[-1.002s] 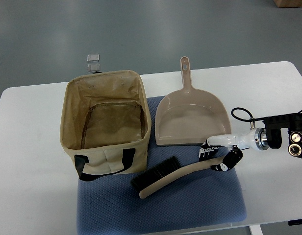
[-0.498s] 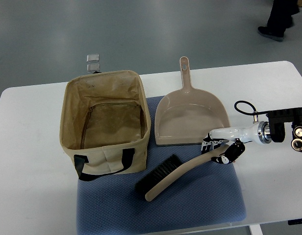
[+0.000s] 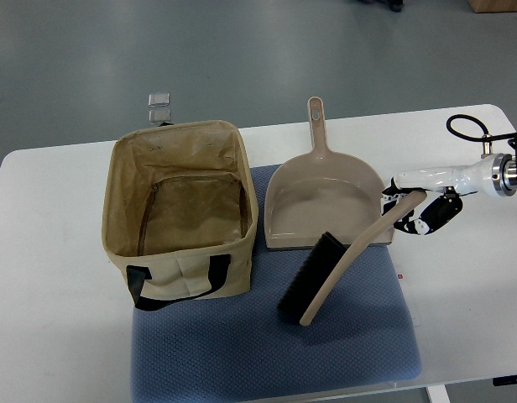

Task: Put pink broom in yellow bag with right hand
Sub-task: 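Close the right hand fingers around the brush handle, then lift the brush with the right hand and carry it over the bag, then lower the brush into the beige bag and open the right hand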

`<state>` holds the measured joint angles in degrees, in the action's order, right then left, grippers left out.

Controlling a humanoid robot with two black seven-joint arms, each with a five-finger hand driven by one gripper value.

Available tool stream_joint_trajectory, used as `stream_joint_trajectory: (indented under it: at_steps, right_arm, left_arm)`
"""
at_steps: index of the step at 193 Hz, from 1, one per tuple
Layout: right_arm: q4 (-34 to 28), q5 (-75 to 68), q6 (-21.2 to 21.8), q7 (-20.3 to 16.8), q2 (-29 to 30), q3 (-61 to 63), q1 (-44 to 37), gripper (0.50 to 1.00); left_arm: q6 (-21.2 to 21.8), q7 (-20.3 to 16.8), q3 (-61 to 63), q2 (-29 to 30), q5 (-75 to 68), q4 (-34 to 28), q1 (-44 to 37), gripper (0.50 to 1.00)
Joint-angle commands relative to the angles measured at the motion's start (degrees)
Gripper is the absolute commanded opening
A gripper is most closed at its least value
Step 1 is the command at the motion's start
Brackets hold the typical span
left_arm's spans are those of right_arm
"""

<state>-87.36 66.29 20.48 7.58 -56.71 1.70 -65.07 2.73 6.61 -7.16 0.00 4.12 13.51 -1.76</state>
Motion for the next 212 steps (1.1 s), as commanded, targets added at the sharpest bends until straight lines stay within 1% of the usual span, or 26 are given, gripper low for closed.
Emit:
stream_joint_trajectory:
  at_steps: [1,26,43,70,88,99,127,140,147,151,164,166,190,192,212]
  right_arm:
    - [-0.97,-0.20,1.41,0.42,-2.79,0.32,-1.38,0.500]
    - [-1.67,-1.08,4.57,0.42,-6.22,4.54,-2.08,0.500]
    - [-1.76,-2.22,8.96,0.42,-9.12,9.19,-2.26,0.500]
    - [-1.67,-3.71,14.41,0.42,-12.63,17.28,-2.34,0.500]
    - [-1.58,-5.21,14.52,0.33,-13.95,20.54,-3.93,0.500]
    - [-1.49,-6.44,14.52,0.07,-14.13,21.15,-6.30,0.500]
    - [-0.35,-7.93,14.52,-1.16,-12.37,21.06,-12.27,0.500]
    - [1.50,-7.49,14.52,-2.22,-8.51,20.89,-13.42,0.500]
    - [3.07,-7.14,14.52,-3.01,-4.56,20.80,-14.03,0.500]
    - [3.43,-7.05,14.50,-3.18,-3.67,20.71,-14.21,0.500]
    - [7.11,-5.83,13.71,-4.06,2.82,20.45,-15.44,0.500]
    - [7.12,-5.82,13.71,-4.06,2.83,20.45,-15.44,0.500]
    - [14.41,-0.11,13.45,-4.33,13.98,20.36,-16.76,0.500]
    - [14.41,-0.11,13.45,-4.33,13.99,20.36,-16.76,0.500]
    - [20.30,3.93,13.36,-4.33,22.07,20.36,-16.93,0.500]
  left_arm:
    - [0.00,-0.02,0.04,0.00,0.01,0.02,0.00,1.000]
    - [0.00,-0.02,0.04,0.00,0.01,0.02,0.00,1.000]
    - [0.00,-0.02,0.04,0.00,0.01,0.11,0.00,1.000]
    - [0.00,-0.02,0.04,0.00,-0.08,0.11,0.09,1.000]
    - [-0.09,-0.02,0.04,0.00,-0.08,0.20,0.09,1.000]
    - [-0.09,-0.02,-0.04,0.00,-0.08,0.20,0.09,1.000]
    - [-0.09,-0.02,-0.04,0.00,-0.17,0.29,0.09,1.000]
    - [-0.09,-0.02,-0.04,0.00,-0.26,0.29,0.09,1.000]
    - [-0.09,-0.02,-0.13,0.00,-0.26,0.29,0.09,1.000]
    - [-0.09,-0.02,-0.13,0.00,-0.26,0.29,0.09,1.000]
    - [-0.09,-0.02,-0.13,0.00,-0.17,0.11,0.17,1.000]
    - [-0.09,-0.02,-0.13,0.00,-0.17,0.11,0.17,1.000]
    - [-0.09,-0.02,-0.04,0.00,-0.17,0.02,0.09,1.000]
    - [-0.09,-0.02,-0.04,0.00,-0.17,0.02,0.09,1.000]
    - [-0.09,-0.02,-0.04,0.00,-0.17,0.20,0.09,1.000]
